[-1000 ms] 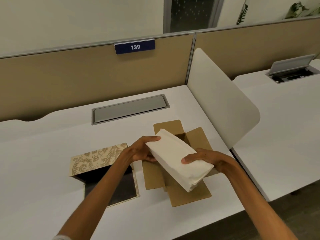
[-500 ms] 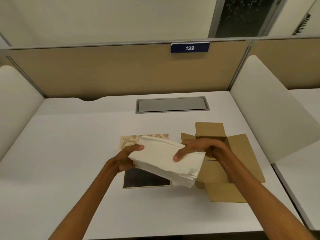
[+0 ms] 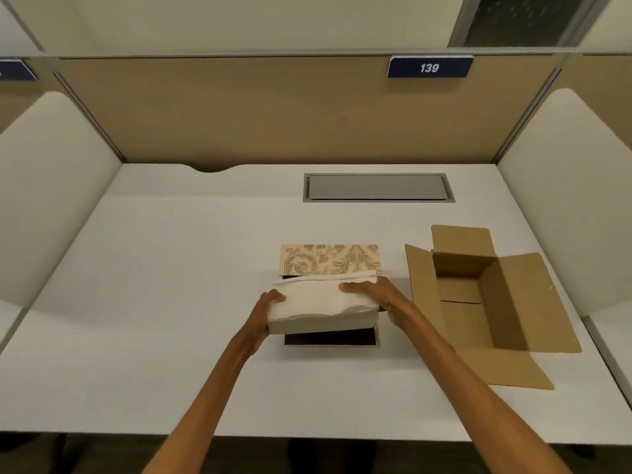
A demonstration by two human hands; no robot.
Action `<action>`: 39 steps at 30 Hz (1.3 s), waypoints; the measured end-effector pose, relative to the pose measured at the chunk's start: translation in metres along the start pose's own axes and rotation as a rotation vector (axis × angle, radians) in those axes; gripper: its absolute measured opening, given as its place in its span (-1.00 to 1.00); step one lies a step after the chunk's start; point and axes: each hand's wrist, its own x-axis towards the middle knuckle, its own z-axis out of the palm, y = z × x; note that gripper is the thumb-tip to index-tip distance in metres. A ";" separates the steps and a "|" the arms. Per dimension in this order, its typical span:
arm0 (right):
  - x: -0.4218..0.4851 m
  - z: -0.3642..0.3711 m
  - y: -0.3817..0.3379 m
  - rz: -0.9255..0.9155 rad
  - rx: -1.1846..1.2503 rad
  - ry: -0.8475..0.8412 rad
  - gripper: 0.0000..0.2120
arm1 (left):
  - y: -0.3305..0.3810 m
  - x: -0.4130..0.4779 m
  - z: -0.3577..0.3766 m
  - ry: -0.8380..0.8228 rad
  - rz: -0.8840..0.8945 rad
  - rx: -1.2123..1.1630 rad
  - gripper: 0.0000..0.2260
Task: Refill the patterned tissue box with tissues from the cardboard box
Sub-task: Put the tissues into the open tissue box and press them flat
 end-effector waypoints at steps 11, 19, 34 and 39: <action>0.027 0.026 0.071 -0.024 0.035 0.321 -0.30 | -0.036 0.039 0.008 0.102 0.174 0.287 -0.60; 0.043 0.021 0.078 -0.107 -0.107 0.364 -0.34 | -0.038 0.054 0.013 0.148 0.322 0.621 -0.55; 0.032 0.033 0.080 -0.313 -0.596 0.872 -0.30 | -0.056 0.035 0.035 0.616 0.606 1.117 -0.48; 0.024 0.050 0.081 -0.569 -0.694 0.907 -0.63 | -0.060 0.032 0.042 0.561 0.967 1.191 -0.64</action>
